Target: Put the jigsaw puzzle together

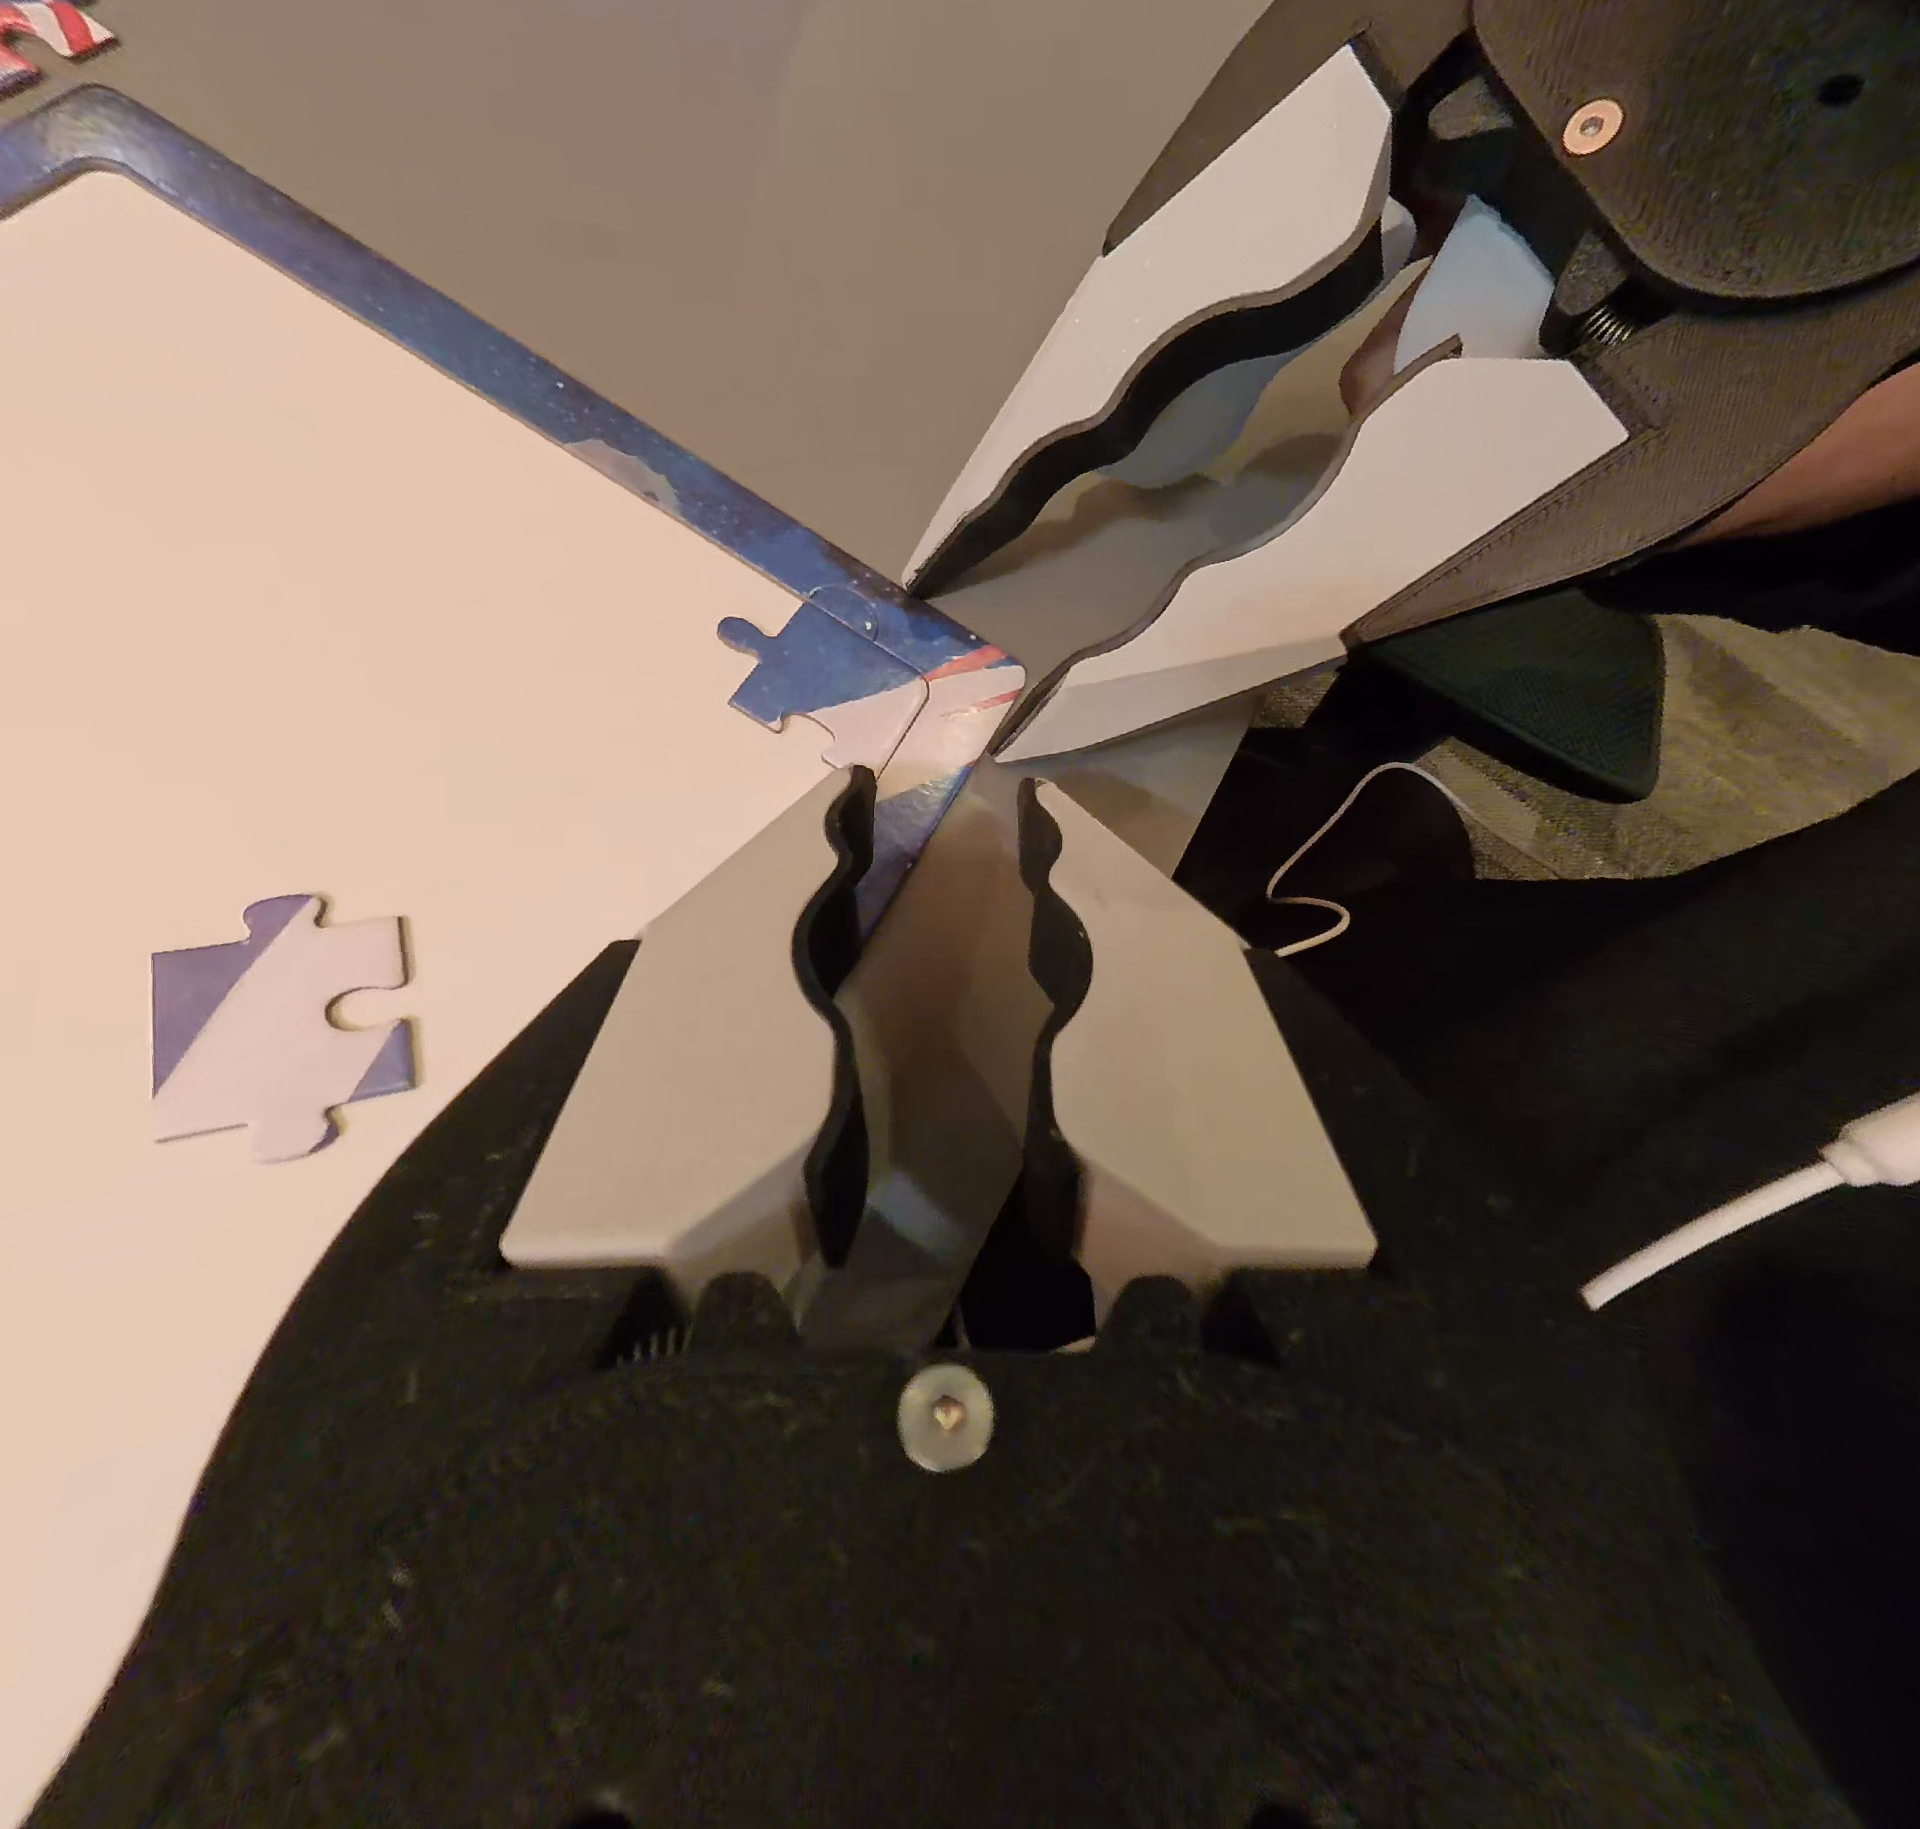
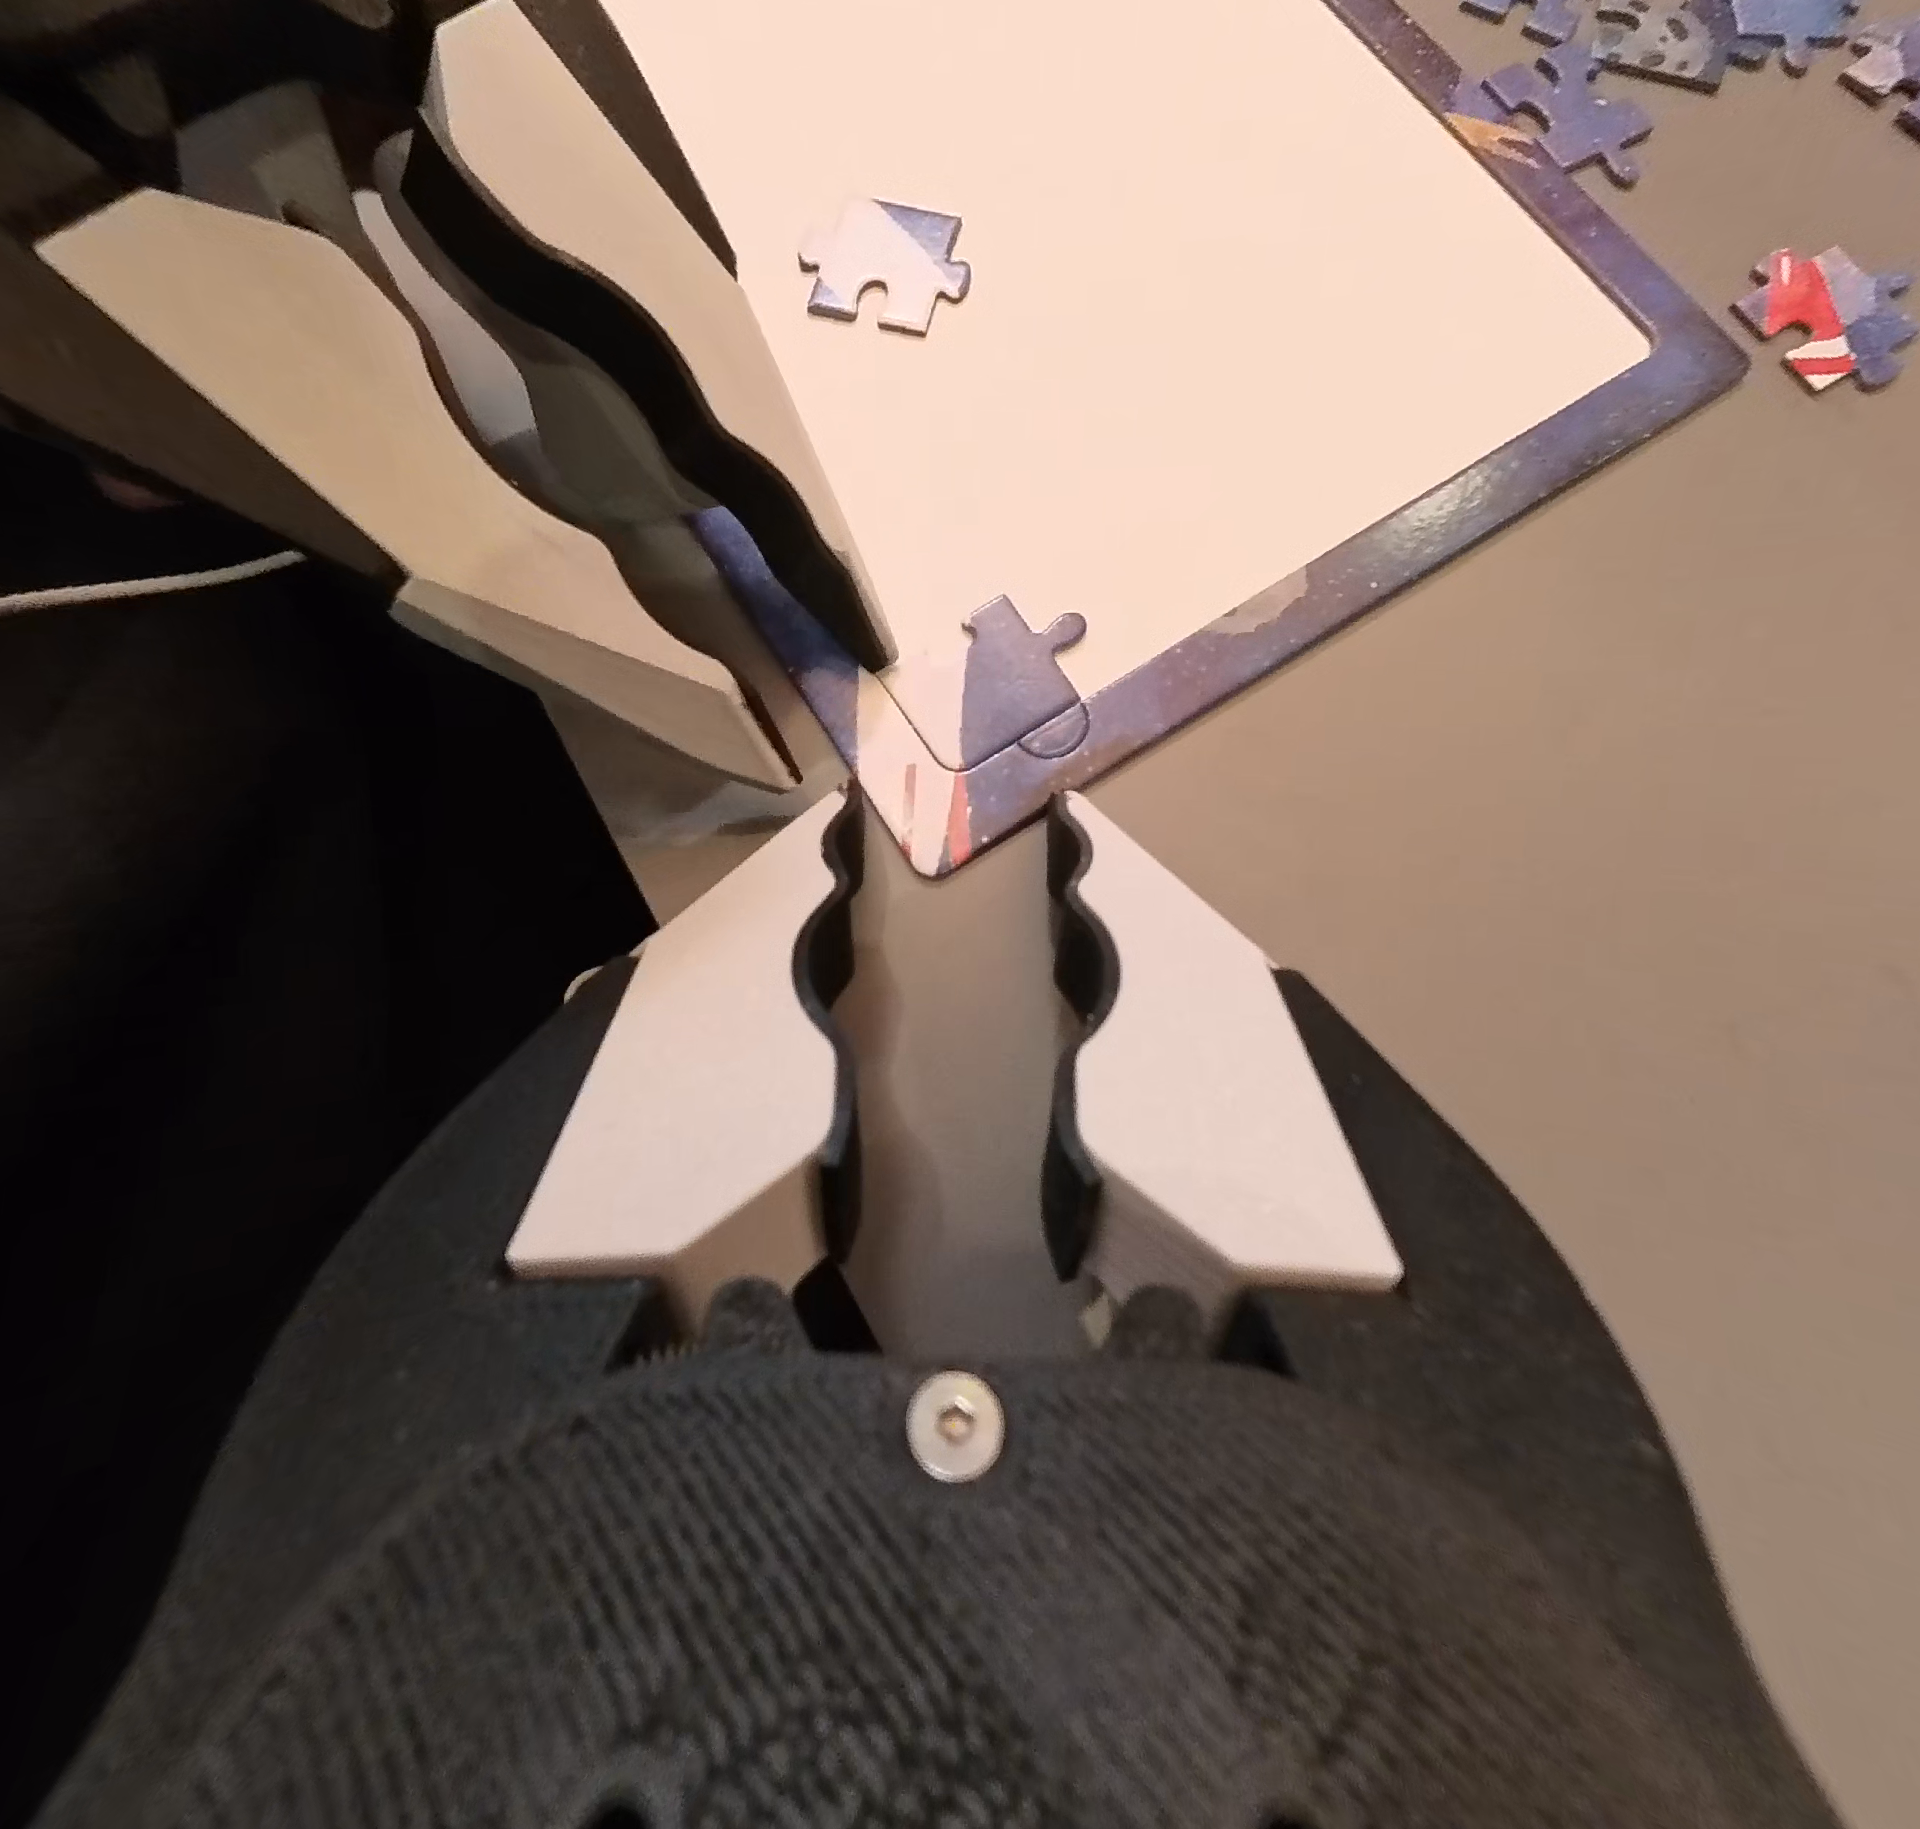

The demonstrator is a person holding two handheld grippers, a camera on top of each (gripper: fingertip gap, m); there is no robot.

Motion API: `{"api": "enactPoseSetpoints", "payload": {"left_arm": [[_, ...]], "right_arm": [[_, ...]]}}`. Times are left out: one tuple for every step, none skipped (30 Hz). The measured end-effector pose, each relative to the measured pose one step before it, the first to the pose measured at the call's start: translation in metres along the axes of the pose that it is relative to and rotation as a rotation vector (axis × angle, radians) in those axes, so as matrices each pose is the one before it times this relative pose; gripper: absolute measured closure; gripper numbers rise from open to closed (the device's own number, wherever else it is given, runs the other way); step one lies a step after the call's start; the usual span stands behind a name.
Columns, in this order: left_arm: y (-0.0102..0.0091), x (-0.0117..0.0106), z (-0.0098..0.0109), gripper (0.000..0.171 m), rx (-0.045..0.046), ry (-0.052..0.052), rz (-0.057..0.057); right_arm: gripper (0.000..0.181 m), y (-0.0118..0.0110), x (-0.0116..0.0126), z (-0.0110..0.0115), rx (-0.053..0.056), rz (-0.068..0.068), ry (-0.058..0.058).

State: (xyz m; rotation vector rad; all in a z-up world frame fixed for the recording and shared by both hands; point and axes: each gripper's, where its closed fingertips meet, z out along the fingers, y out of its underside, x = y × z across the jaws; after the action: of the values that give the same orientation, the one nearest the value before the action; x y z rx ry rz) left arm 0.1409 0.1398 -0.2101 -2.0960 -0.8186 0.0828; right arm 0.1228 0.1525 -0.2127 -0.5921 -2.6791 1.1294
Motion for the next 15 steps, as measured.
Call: {"api": "enactPoseSetpoints", "payload": {"left_arm": [[0.00008, -0.00018, 0.0001, 0.144, -0.00106, -0.002, 0.0022], [0.00013, 0.00003, 0.0, 0.144, -0.00006, -0.0014, 0.0028], [0.00009, 0.00007, 0.00001, 0.144, -0.00052, -0.0021, 0.0041], [0.00019, 0.00004, 0.00005, 0.144, -0.00035, -0.0026, 0.0043], [0.00006, 0.0001, -0.00004, 0.143, 0.00034, -0.0021, 0.004], [0.00015, 0.0002, 0.00001, 0.143, 0.00017, -0.0012, 0.0041], [0.00016, 0.0005, -0.00018, 0.143, -0.00017, 0.0013, 0.0023], [0.00014, 0.00083, -0.00056, 0.142, -0.00026, 0.0041, -0.0008], [0.00008, 0.00097, -0.00118, 0.142, -0.00005, 0.0055, -0.0017], [-0.00016, 0.00201, -0.00189, 0.141, 0.00223, 0.0124, -0.0016], [-0.00084, 0.00214, -0.00298, 0.14, 0.00787, 0.014, -0.0024], [-0.00206, 0.00104, -0.00447, 0.14, 0.01497, 0.0091, 0.0], [-0.00227, -0.00088, -0.00561, 0.14, 0.01576, 0.0013, 0.0041], [-0.00152, -0.00296, -0.0062, 0.14, 0.00983, -0.0053, 0.0034], [-0.0005, -0.00599, -0.00644, 0.14, 0.00177, -0.0169, 0.0005]], "right_arm": [[0.147, -0.00002, -0.00002, -0.00004, 0.0008, 0.0001, 0.0002], [0.147, -0.00005, -0.00002, 0.00002, 0.0003, 0.0003, 0.0], [0.147, 0.00007, 0.00002, -0.00007, 0.0, 0.0001, -0.0001], [0.147, -0.00003, -0.00004, 0.00008, -0.0007, -0.0005, 0.0], [0.147, -0.00002, 0.00006, -0.00005, -0.001, -0.0001, 0.0], [0.147, 0.00006, -0.00003, 0.0, -0.0009, -0.0003, -0.0001], [0.147, -0.00002, -0.00004, 0.00003, -0.0001, -0.0011, 0.0001], [0.147, -0.00005, -0.00007, -0.00001, 0.0008, 0.0001, -0.0007], [0.147, 0.00004, -0.00011, -0.00002, 0.0016, 0.0012, -0.0011], [0.147, -0.00003, 0.00005, 0.00001, 0.0023, -0.0012, -0.0005], [0.147, 0.0, -0.00002, -0.00001, 0.0021, -0.0009, -0.0008], [0.148, 0.00003, 0.00003, 0.00002, 0.0012, -0.0008, -0.0008], [0.148, -0.00001, 0.00025, -0.00006, 0.001, -0.0006, -0.0007], [0.149, 0.00003, 0.00041, 0.00008, 0.0025, 0.0001, -0.0005], [0.149, -0.00012, 0.00016, 0.00001, 0.0034, 0.0007, -0.0022]]}}
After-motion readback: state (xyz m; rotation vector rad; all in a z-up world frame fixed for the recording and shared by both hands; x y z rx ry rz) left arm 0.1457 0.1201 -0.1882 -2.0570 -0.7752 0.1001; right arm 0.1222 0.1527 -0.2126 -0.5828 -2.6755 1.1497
